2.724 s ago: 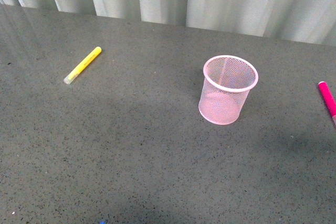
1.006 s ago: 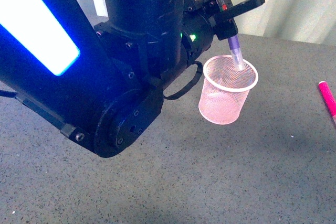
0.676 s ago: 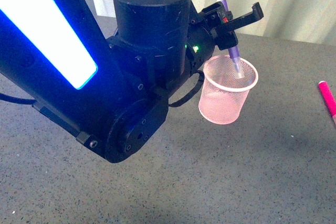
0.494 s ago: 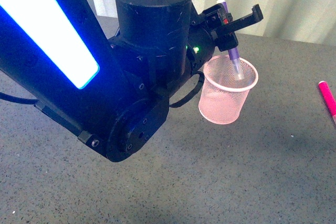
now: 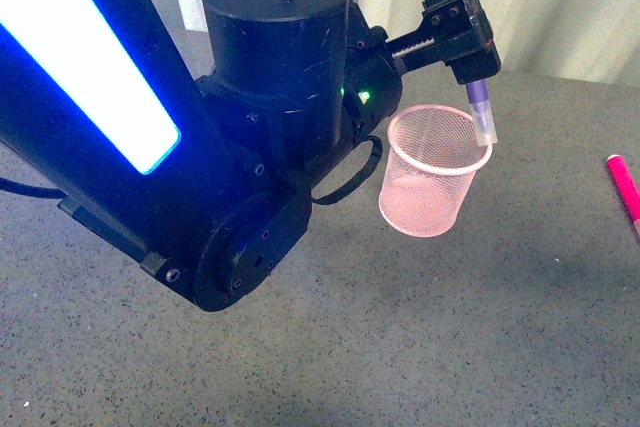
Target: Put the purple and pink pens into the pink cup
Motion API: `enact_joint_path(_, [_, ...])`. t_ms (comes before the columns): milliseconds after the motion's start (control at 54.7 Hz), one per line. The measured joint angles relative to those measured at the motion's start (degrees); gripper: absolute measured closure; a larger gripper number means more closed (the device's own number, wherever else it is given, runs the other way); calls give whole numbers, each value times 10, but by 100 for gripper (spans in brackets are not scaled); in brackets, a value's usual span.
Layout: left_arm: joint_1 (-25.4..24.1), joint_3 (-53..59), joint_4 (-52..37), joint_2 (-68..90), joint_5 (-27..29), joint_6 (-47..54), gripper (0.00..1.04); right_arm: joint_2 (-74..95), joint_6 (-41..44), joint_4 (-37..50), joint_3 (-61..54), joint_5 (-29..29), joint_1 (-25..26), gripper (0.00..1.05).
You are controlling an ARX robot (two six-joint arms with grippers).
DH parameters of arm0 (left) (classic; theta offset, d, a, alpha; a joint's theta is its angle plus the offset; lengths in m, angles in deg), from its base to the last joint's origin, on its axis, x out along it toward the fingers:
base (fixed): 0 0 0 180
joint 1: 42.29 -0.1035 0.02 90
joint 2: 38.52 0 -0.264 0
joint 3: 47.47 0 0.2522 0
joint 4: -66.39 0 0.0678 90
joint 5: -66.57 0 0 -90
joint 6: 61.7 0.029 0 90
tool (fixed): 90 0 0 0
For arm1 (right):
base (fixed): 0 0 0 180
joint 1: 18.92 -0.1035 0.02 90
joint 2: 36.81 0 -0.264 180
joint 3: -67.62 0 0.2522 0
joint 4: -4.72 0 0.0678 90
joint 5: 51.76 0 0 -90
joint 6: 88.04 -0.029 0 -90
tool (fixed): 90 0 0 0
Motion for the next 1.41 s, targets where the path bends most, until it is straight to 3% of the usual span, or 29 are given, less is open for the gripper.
enact_joint_path(731, [-38,1,-19,19,-47,45,7,0,0,0,0,0,0,7])
enact_joint_path(1042, [-100,35,121,-66,-75,61,7,0,0,0,0,0,0,7])
enact_joint_path(1408, [-255,97,334,-252,-162,141,7,0,0,0,0,0,0,7])
